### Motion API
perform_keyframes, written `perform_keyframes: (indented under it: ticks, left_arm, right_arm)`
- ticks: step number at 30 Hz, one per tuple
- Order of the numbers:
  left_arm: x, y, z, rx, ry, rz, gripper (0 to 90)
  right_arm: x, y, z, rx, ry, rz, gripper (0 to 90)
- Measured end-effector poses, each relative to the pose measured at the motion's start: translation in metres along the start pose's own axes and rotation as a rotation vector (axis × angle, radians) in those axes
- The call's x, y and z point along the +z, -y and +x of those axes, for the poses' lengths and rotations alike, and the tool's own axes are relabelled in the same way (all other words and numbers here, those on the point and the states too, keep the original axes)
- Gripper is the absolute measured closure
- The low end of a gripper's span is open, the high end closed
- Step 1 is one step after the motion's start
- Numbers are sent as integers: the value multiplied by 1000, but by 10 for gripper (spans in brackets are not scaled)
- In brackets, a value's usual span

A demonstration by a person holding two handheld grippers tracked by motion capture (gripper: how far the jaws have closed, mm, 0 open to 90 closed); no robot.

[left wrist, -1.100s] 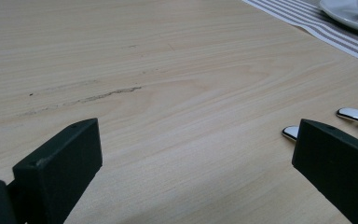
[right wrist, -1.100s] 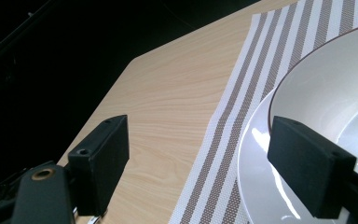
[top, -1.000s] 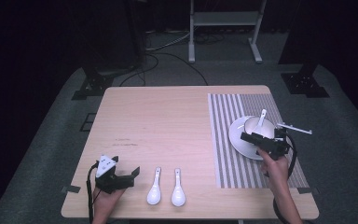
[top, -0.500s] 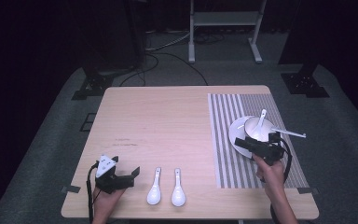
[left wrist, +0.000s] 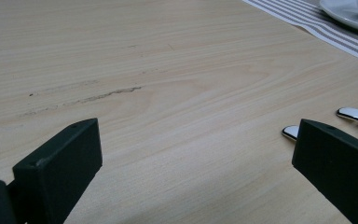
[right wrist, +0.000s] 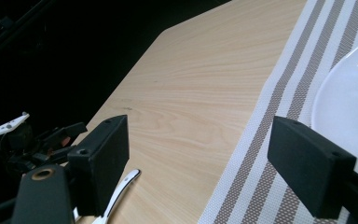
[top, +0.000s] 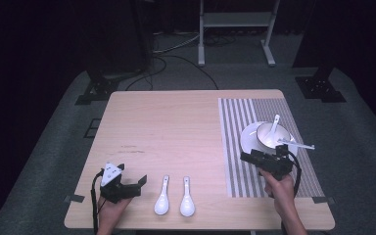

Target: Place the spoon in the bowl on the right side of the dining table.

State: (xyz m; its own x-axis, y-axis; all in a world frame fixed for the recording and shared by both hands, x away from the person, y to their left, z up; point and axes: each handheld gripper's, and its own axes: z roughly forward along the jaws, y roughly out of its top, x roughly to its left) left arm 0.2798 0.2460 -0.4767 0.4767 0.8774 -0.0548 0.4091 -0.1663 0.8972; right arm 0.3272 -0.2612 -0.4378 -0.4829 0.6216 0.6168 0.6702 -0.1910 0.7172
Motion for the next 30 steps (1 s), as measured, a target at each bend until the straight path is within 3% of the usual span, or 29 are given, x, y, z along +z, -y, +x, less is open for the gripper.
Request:
perform_keyframes:
  ticks: [18, 30]
  left_arm:
    - [0, 0, 0, 1, -1, 0, 1]
    - [0, 0, 0, 0, -2, 1, 1]
  right_arm:
    - [7, 17, 18, -26, -57, 50, 196]
    - [8, 29, 21, -36, -65, 74, 196]
